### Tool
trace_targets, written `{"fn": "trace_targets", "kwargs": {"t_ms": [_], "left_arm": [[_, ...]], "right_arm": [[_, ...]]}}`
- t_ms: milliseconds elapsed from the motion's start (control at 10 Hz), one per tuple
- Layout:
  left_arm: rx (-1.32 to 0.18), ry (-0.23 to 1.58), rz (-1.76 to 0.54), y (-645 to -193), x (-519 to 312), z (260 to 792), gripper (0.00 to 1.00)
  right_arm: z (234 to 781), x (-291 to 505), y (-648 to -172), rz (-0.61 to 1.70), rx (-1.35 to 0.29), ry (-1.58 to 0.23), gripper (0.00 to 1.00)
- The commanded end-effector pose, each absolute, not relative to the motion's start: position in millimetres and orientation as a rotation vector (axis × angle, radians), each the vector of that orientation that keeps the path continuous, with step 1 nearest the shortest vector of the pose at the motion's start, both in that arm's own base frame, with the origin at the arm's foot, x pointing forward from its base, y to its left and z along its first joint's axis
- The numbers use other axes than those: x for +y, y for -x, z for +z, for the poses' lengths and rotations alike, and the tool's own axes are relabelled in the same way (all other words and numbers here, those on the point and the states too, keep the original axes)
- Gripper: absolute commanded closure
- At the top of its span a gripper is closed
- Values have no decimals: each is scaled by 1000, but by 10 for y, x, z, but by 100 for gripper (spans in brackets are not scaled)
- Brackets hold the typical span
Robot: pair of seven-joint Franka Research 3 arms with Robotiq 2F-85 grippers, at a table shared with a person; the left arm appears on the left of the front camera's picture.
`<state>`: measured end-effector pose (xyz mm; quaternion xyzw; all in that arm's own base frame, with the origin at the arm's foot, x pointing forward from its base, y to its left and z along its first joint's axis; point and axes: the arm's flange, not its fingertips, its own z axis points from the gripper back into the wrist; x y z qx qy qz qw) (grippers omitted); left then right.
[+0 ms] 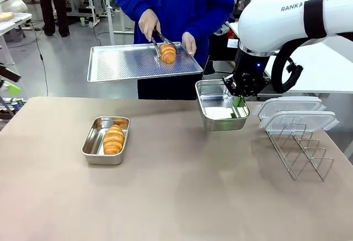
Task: Place the bread in airtight containers.
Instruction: Once an object is inside an Airtight Container , place the container in the center of the table.
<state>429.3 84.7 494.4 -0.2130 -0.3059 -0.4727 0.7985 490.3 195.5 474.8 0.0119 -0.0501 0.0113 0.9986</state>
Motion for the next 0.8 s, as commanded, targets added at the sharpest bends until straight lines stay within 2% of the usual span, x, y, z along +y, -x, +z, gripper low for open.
{"fn": "trace_targets", "kwargs": {"t_ms": [0,100,700], "left_arm": [[-724,448,-1029,-4308,755,4827,0],[-656,457,-1015,-4293,847,4944,0],[-656,457,-1015,-4293,847,4944,0]], "right_arm": [[4793,1948,-4905,15,-112,-22,100],[4793,1948,-4905,15,-112,-22,100],[4793,1948,-4905,15,-112,-22,100]]}}
